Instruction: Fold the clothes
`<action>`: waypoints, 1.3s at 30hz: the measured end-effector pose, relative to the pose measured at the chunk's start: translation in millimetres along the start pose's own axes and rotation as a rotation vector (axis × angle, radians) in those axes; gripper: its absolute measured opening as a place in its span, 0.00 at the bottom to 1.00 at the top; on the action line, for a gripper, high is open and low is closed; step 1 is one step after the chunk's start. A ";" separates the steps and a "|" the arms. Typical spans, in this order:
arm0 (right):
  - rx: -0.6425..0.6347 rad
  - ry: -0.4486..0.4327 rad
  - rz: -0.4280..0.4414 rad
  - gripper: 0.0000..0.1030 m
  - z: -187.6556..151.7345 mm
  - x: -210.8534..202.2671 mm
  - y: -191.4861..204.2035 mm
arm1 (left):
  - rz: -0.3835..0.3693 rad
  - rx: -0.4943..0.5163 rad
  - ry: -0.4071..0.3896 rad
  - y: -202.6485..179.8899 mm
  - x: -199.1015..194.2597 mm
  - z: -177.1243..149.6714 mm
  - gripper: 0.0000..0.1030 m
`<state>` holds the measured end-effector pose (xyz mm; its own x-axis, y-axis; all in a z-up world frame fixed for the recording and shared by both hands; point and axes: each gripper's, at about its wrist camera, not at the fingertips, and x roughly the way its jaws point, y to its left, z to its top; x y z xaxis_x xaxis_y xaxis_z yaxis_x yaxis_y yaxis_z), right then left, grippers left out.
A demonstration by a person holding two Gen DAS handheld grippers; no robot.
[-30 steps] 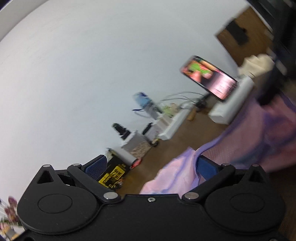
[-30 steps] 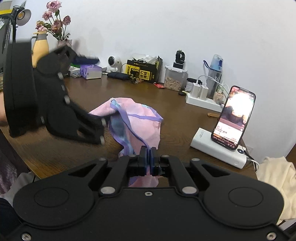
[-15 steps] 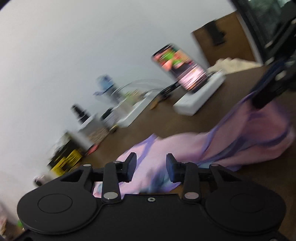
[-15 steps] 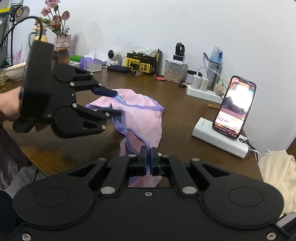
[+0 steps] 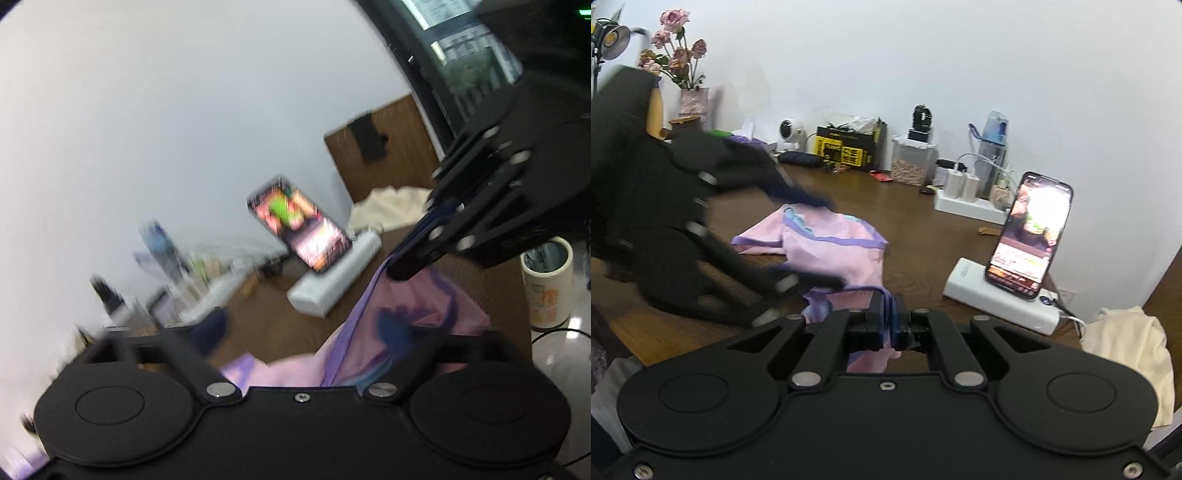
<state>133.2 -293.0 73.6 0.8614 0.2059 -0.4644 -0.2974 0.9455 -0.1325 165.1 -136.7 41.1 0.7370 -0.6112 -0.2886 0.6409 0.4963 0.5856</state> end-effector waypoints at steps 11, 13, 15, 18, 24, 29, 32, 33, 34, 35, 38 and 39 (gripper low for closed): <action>-0.038 -0.027 0.020 0.19 3.1 -3.6 9.1 | 0.021 -0.021 0.047 15.1 47.6 4.4 0.07; -0.009 -0.033 -0.006 0.43 2.1 -1.0 6.7 | 0.094 -0.129 0.010 46.9 38.1 16.9 0.06; 0.017 -0.041 0.003 0.64 1.6 5.4 7.0 | 0.172 -0.216 -0.026 77.8 24.9 27.6 0.06; 0.021 -0.059 0.088 0.64 7.3 21.9 15.6 | 0.250 -0.292 -0.052 114.1 2.9 40.7 0.06; -0.088 -0.217 0.080 0.64 50.0 54.1 33.1 | 0.340 -0.359 -0.065 170.7 -39.8 73.5 0.06; -0.157 -0.311 0.112 0.32 98.5 90.5 40.8 | 0.381 -0.346 -0.052 201.5 -58.2 97.4 0.07; -0.159 -0.335 0.180 0.06 125.6 90.9 31.8 | 0.462 -0.329 -0.027 222.4 -69.9 100.3 0.07; -0.143 -0.360 0.182 0.06 132.5 84.8 25.4 | 0.482 -0.321 -0.026 228.2 -73.5 100.2 0.07; -0.099 -0.380 0.224 0.06 144.1 73.1 10.8 | 0.508 -0.311 -0.027 236.3 -77.6 100.0 0.07; -0.043 -0.396 0.282 0.06 157.5 59.3 -7.1 | 0.523 -0.307 -0.027 242.3 -80.2 99.8 0.07; 0.066 -0.429 0.483 0.06 188.9 25.7 -46.7 | 0.512 -0.349 -0.049 261.7 -88.0 101.3 0.07; 0.093 -0.430 0.549 0.06 196.1 20.8 -55.5 | 0.494 -0.362 -0.061 265.4 -90.4 102.1 0.07</action>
<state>248.4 -291.7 243.0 0.6890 0.7228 -0.0527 -0.7158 0.6901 0.1061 246.6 -12.6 300.0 0.9586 -0.2846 0.0016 0.2670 0.9012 0.3415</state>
